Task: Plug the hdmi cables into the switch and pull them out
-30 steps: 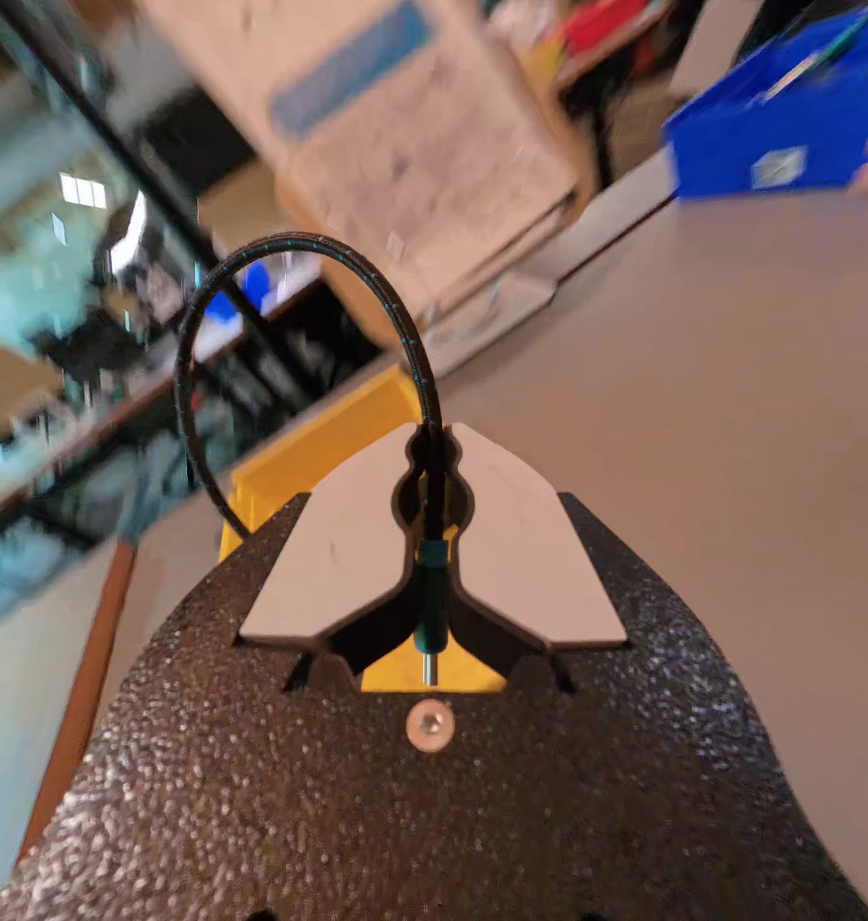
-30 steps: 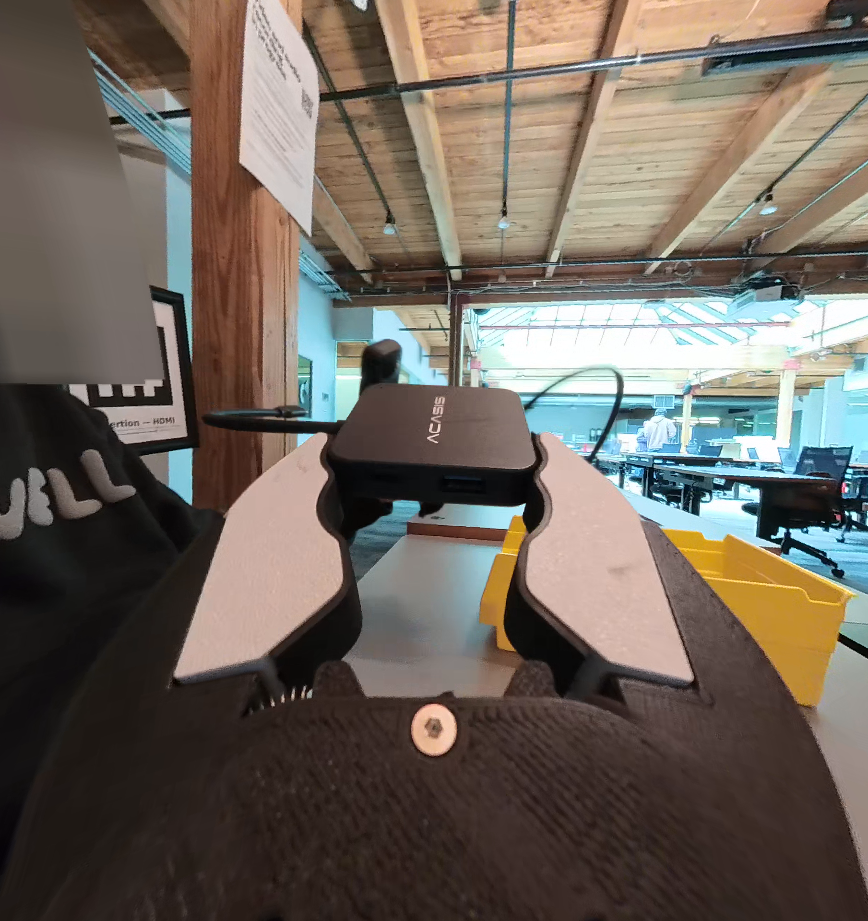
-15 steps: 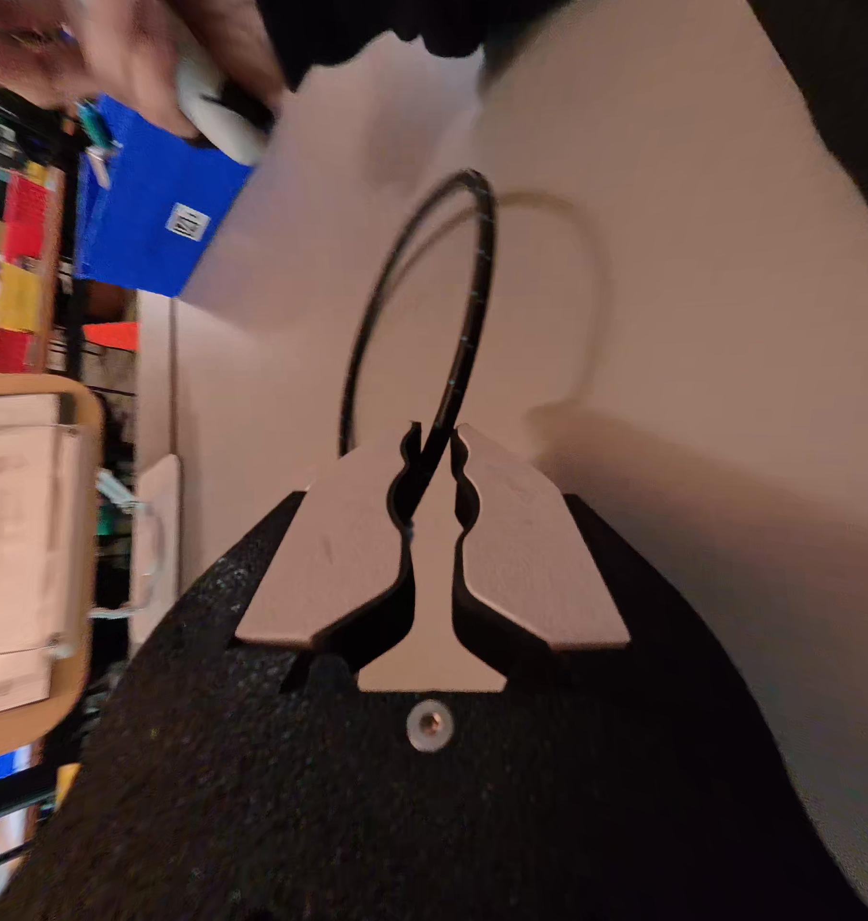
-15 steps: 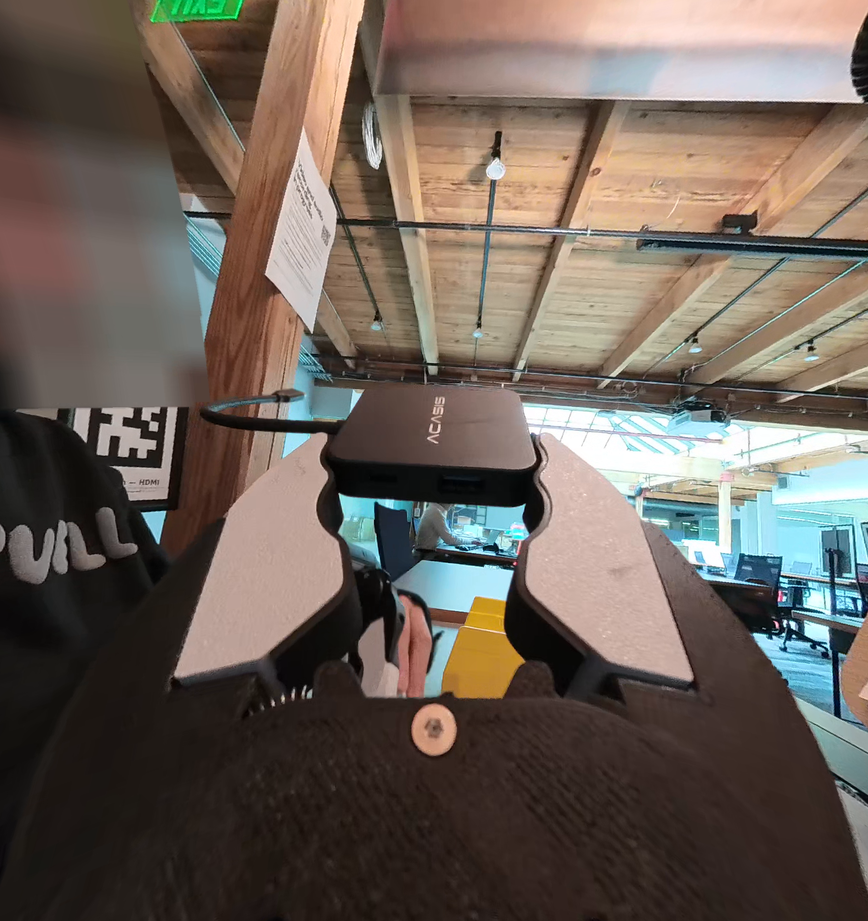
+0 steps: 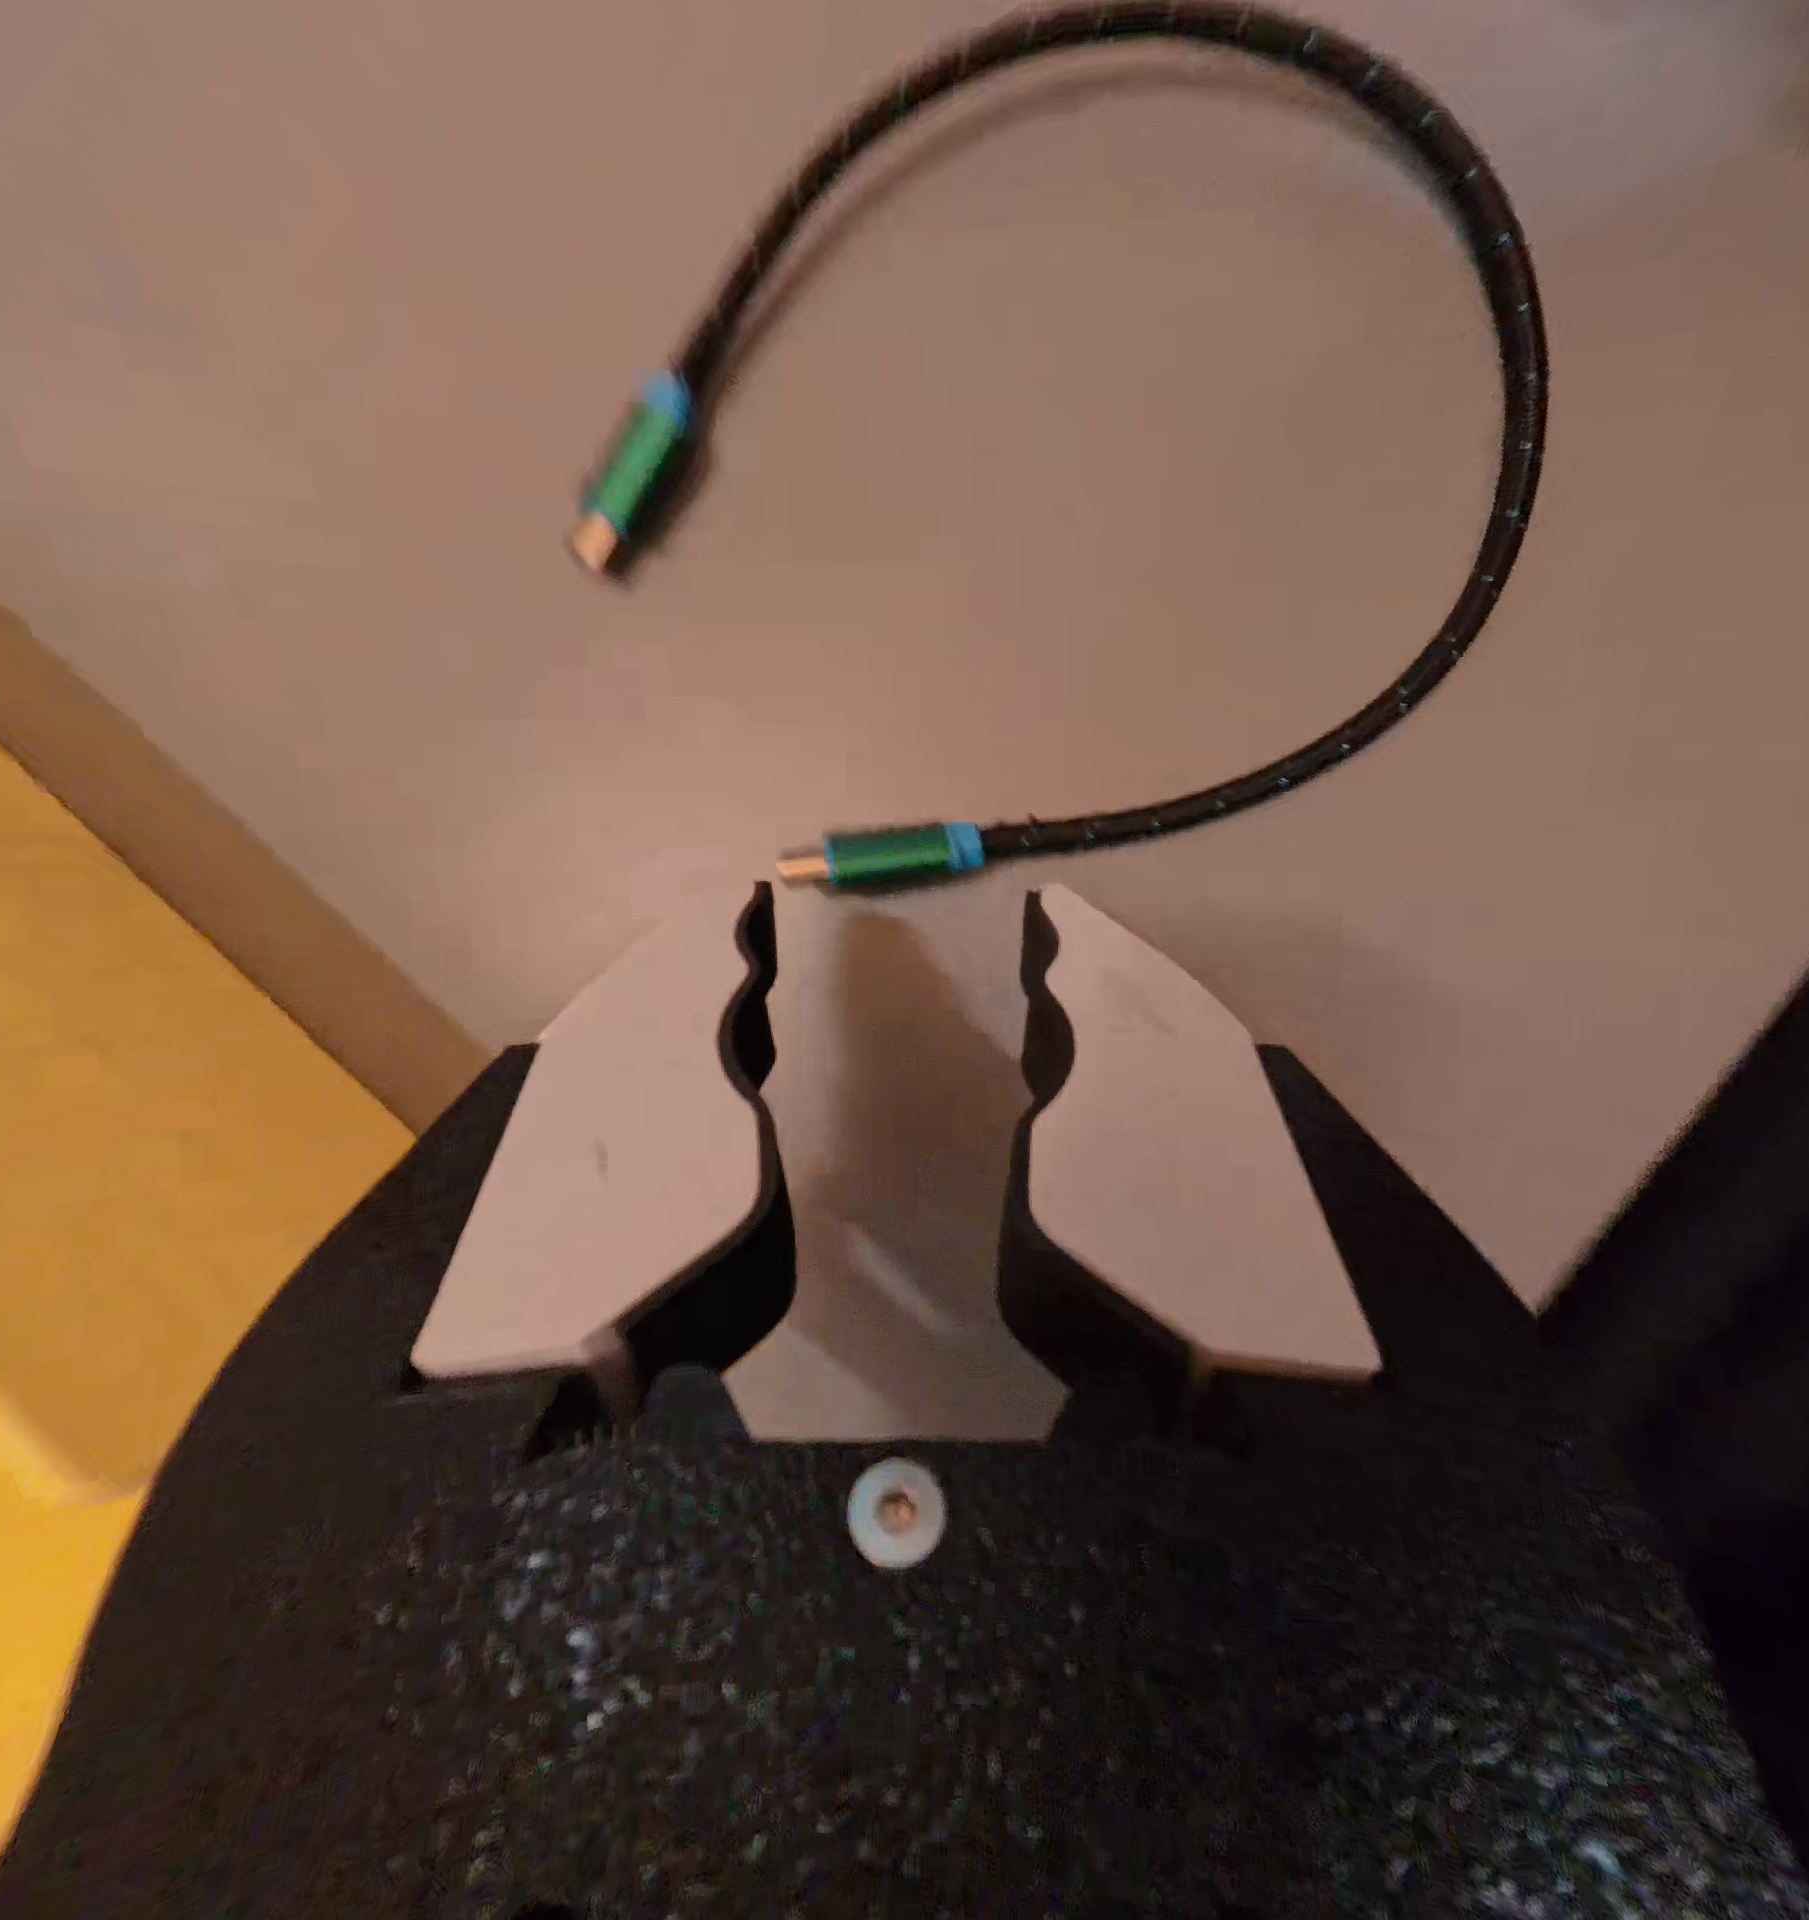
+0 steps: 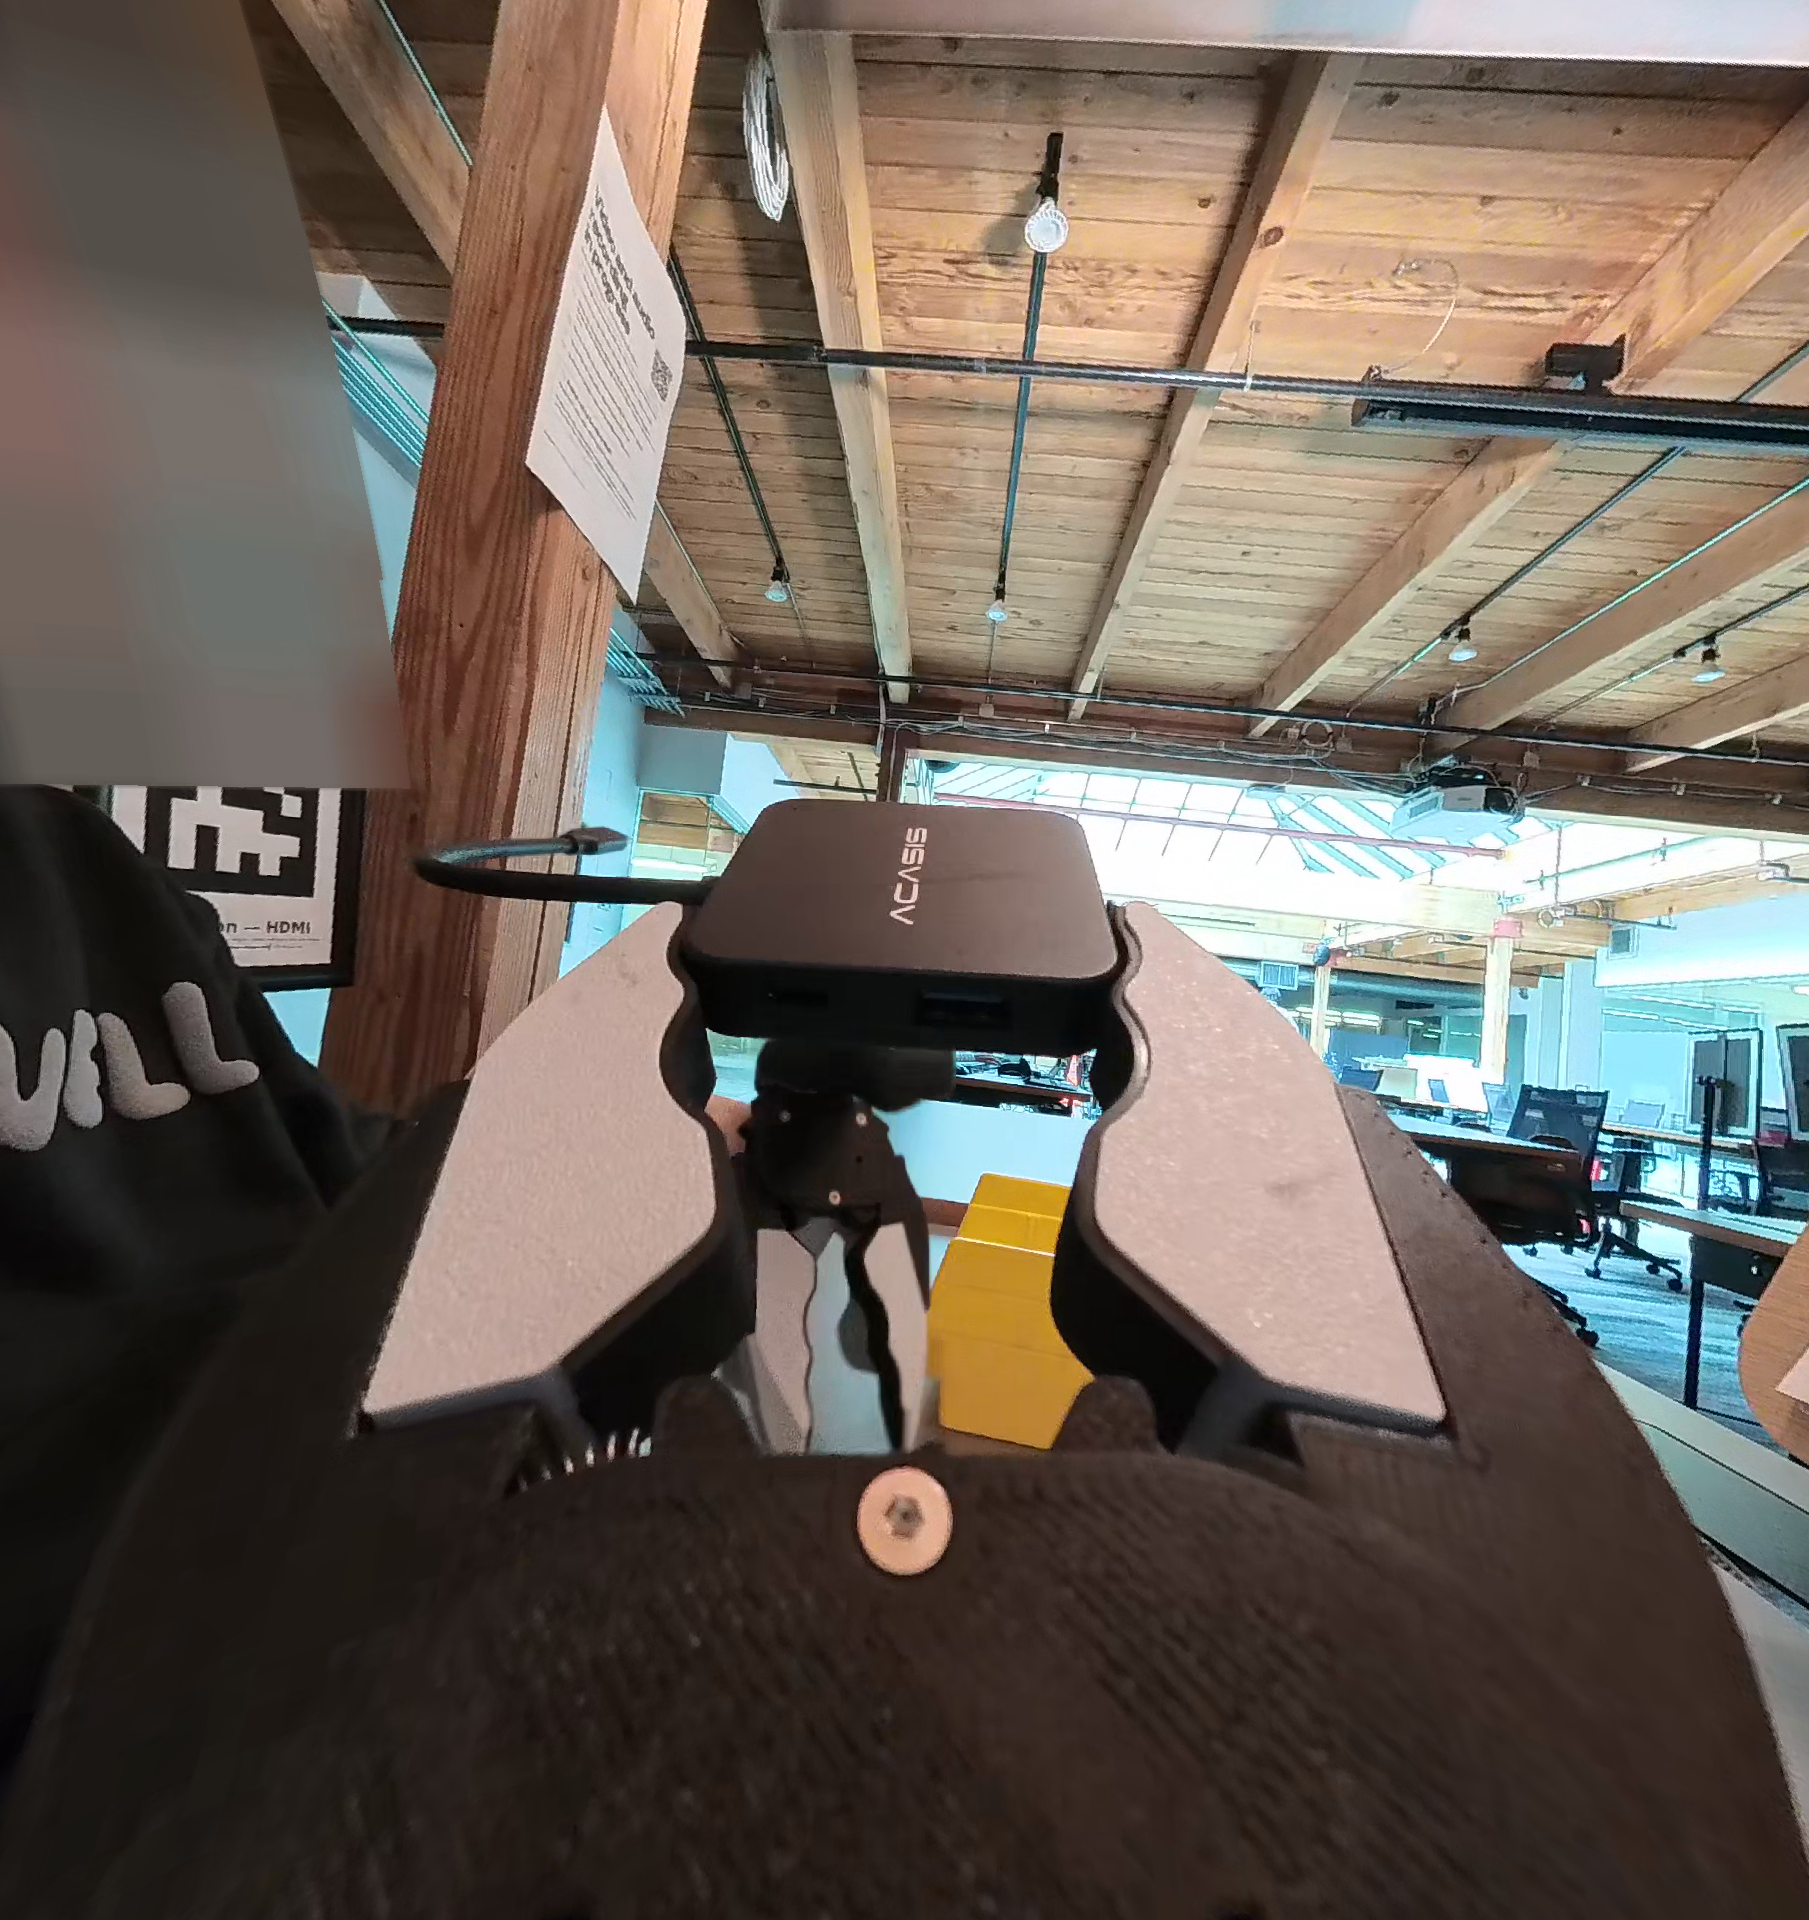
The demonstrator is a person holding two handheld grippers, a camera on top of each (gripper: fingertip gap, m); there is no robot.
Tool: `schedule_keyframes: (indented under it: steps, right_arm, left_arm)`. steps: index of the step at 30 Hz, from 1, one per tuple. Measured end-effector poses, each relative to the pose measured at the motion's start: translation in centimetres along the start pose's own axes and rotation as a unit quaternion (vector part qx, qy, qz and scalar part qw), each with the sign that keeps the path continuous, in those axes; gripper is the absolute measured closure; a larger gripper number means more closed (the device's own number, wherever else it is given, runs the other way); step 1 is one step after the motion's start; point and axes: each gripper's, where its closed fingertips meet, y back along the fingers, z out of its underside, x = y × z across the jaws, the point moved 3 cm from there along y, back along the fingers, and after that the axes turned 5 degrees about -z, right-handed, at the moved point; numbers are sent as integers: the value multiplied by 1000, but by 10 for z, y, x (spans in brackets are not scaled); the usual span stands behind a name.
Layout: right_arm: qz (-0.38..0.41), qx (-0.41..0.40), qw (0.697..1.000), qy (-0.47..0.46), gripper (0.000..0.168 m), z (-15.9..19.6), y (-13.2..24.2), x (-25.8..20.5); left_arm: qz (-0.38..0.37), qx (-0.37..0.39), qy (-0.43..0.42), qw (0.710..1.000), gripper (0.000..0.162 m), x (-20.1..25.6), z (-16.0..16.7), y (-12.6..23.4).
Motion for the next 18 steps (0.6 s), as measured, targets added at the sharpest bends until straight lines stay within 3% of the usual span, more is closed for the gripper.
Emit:
schedule_keyframes:
  steps: [5, 12, 18]
  right_arm:
    - [0, -12, 1000, -1, 95, 4, -2, 0]
    - [1, -32, 999, 1, 96, 10, -4, 1]
    - [6, -30, 1000, 4, 95, 10, -4, 2]
  left_arm:
    - [47, -49, 47, 997, 120, 13, 8, -23]
    - [-12, 46, 131, 990, 125, -2, -23, -47]
    - [-58, 77, 31, 995, 129, 3, -33, -53]
